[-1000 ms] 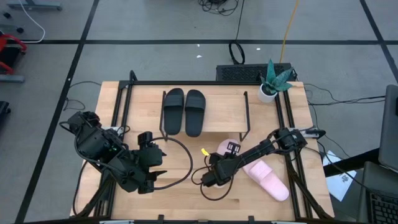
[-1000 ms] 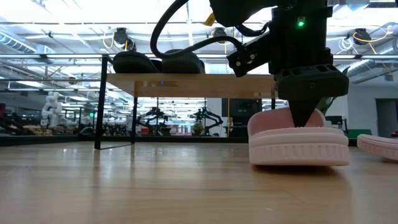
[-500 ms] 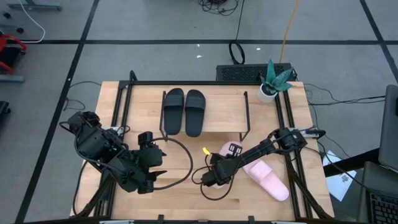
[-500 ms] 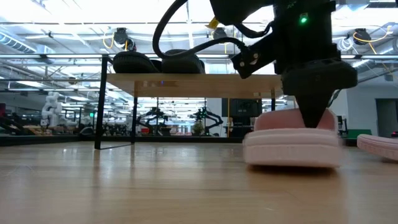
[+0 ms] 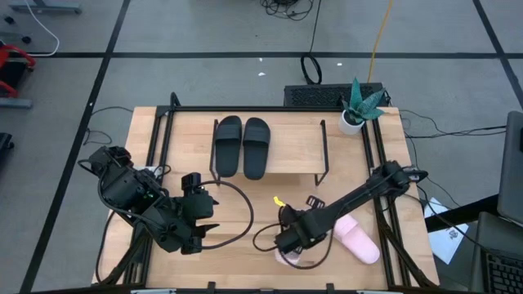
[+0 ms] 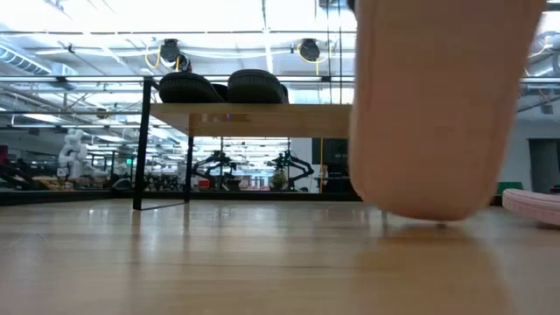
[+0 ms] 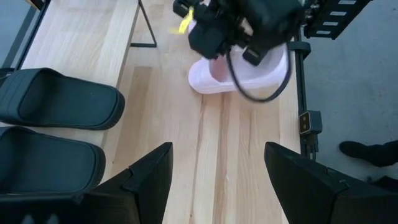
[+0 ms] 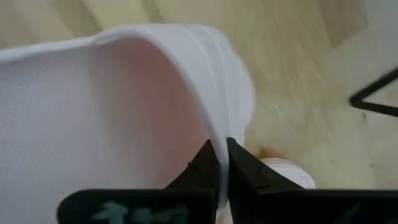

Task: Pick and place slides into the shelf
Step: Put the left pink slide next to the black slide on the shelf

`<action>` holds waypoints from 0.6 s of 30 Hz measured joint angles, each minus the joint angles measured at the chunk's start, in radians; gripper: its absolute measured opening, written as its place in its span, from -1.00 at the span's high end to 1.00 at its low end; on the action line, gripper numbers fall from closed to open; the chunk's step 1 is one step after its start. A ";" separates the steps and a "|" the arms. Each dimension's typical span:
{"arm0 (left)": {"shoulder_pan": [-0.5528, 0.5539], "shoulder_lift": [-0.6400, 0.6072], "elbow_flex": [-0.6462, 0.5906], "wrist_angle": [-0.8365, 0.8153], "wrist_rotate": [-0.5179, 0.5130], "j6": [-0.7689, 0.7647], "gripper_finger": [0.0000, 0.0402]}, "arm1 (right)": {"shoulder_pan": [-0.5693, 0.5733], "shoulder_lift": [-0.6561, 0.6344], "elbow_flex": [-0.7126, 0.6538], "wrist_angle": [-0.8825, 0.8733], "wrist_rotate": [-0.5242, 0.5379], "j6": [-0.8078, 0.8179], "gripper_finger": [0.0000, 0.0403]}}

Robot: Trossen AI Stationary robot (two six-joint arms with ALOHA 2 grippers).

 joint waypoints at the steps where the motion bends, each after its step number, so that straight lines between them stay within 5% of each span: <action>1: 0.000 0.000 0.000 0.000 0.000 0.000 -0.26 | 0.004 -0.018 0.000 0.013 0.003 0.002 1.00; 18: 0.000 0.000 0.000 0.000 -0.001 -0.001 -0.26 | 0.065 -0.342 0.005 0.126 0.206 0.035 1.00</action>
